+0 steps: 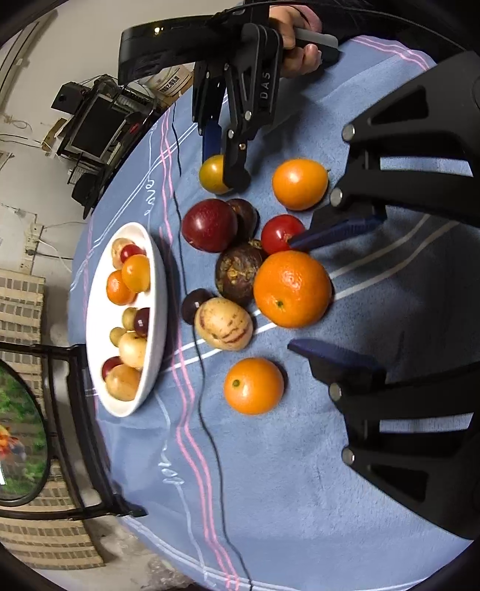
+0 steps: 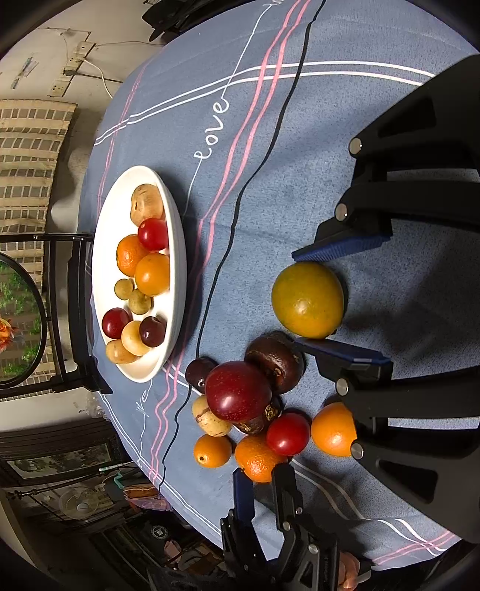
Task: Organize fruits
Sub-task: 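Grasp an orange with the left tool while the right tool grasps a yellow-green citrus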
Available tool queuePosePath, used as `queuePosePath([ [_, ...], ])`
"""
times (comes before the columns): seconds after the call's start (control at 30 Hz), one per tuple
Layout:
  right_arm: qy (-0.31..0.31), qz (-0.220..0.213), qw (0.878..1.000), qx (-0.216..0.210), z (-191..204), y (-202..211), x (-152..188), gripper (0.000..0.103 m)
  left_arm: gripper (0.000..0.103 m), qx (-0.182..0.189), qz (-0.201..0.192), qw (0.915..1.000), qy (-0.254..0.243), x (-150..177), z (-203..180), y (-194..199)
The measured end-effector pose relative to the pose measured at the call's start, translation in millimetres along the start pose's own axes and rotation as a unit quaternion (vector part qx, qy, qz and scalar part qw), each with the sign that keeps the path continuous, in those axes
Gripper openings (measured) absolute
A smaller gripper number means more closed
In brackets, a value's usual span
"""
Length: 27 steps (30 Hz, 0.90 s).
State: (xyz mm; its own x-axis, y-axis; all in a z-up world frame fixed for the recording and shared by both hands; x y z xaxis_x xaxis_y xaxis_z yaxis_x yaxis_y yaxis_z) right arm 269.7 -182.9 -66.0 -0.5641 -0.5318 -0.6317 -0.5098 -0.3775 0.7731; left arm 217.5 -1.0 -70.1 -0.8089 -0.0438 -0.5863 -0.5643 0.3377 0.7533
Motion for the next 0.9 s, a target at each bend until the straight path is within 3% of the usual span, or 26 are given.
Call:
queuePosePath([
  [0.57, 0.001, 0.001, 1.0, 0.001, 0.7, -0.5, 0.8, 0.042, 0.044, 0.006, -0.006, 1.0, 0.001, -0.7, -0.1, -4.6],
  [0.67, 0.001, -0.01, 1.0, 0.001, 0.7, 2.7, -1.1, 0.042, 0.043, -0.016, -0.028, 0.9994, -0.013, -1.5, -3.3, 0.8],
  [0.9, 0.027, -0.077, 0.997, 0.002, 10.1, 28.7, -9.4, 0.042, 0.043, -0.025, -0.087, 0.9956, -0.025, -4.4, -7.3, 24.0],
])
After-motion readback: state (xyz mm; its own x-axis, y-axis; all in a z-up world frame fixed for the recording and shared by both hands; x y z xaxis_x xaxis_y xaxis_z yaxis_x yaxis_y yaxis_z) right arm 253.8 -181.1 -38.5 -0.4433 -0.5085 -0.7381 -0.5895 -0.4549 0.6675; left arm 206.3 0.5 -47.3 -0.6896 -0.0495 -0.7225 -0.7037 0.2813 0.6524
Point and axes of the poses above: each gripper's, at about its wrist camera, not at the fingertips, and y roughly against the way its jaws point, z to its left, x to its underside, the point moved 4 cm from there along -y, roughly the way its jaws point, and after that the axes turned 13 degrees about y, right-handed, at the moved point
